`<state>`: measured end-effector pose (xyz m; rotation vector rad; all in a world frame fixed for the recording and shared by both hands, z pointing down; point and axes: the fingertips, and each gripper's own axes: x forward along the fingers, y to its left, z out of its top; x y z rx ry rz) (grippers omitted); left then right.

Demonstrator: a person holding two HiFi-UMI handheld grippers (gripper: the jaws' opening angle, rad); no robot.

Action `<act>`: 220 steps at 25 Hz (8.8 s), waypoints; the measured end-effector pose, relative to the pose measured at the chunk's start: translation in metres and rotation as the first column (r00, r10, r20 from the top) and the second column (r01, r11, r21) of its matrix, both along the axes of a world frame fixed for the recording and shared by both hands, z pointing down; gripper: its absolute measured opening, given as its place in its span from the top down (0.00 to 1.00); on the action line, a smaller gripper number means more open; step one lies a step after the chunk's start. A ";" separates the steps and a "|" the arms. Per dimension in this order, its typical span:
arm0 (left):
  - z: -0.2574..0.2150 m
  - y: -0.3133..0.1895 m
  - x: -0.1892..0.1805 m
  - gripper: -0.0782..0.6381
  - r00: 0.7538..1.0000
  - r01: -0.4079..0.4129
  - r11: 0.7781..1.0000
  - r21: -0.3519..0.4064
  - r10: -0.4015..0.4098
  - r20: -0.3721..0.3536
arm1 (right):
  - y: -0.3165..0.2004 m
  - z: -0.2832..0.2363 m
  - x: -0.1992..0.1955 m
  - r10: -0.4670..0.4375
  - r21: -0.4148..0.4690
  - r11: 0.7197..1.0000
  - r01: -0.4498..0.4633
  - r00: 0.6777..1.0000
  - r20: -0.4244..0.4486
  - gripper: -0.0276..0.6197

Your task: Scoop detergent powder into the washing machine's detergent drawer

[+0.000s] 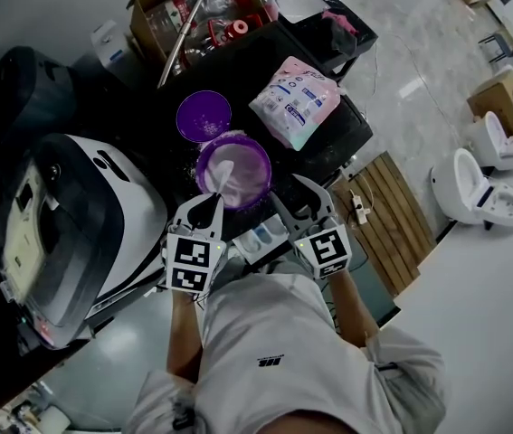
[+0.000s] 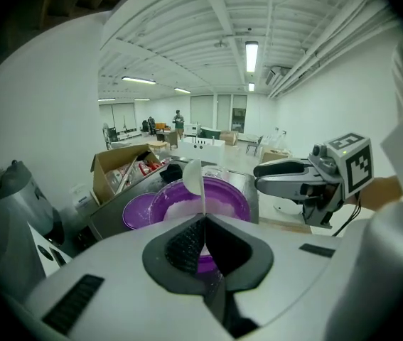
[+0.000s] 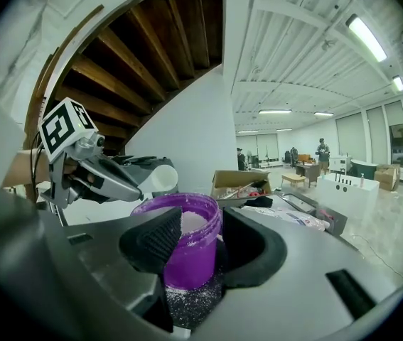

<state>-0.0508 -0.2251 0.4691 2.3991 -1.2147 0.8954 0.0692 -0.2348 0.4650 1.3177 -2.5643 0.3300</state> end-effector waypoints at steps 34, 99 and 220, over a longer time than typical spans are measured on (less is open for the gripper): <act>0.070 -0.020 0.033 0.87 0.831 -0.376 0.798 -0.471 0.515 0.210 | -0.009 0.013 0.014 0.239 -0.067 0.969 -0.238 0.971 0.009 0.68; 0.036 0.011 0.036 0.87 0.948 -0.255 0.869 -0.423 0.139 -0.286 | 0.001 0.008 -0.006 0.011 -0.038 0.999 -0.008 0.996 0.084 0.68; 0.217 0.214 0.020 0.87 0.891 0.155 0.973 -0.173 -0.062 0.449 | 0.206 0.169 -0.011 -0.138 -0.249 0.961 0.118 0.988 -0.065 0.69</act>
